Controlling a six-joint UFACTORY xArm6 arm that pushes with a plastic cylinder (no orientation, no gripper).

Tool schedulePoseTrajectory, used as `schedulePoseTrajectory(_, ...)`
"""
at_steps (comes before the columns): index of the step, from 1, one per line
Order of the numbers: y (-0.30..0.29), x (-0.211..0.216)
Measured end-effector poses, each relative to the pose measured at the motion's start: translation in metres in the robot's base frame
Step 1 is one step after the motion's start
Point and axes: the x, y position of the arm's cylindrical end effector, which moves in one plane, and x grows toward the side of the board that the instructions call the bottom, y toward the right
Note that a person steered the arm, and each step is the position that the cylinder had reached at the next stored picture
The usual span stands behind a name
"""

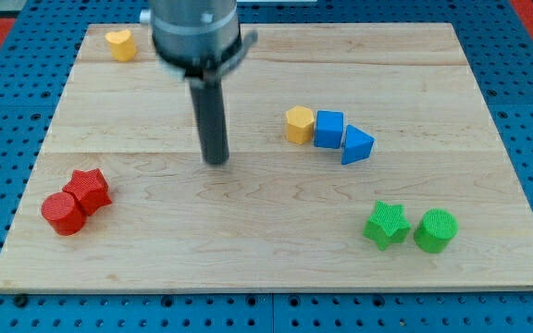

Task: Separate the red circle from the red star

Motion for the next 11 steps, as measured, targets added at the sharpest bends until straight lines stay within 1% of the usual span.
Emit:
schedulePoseTrajectory(1,-0.038,0.082)
schedulePoseTrajectory(2,-0.144,0.091)
schedulePoseTrajectory(3,-0.206,0.071)
schedulePoseTrajectory(4,-0.194,0.029)
schedulePoseTrajectory(5,-0.126,0.028)
schedulePoseTrajectory(6,-0.147,0.057)
schedulePoseTrajectory(7,-0.133,0.084)
schedulePoseTrajectory(8,-0.075,0.081)
schedulePoseTrajectory(9,-0.046,0.057)
schedulePoseTrajectory(10,-0.037,0.035)
schedulePoseTrajectory(11,-0.013,0.012)
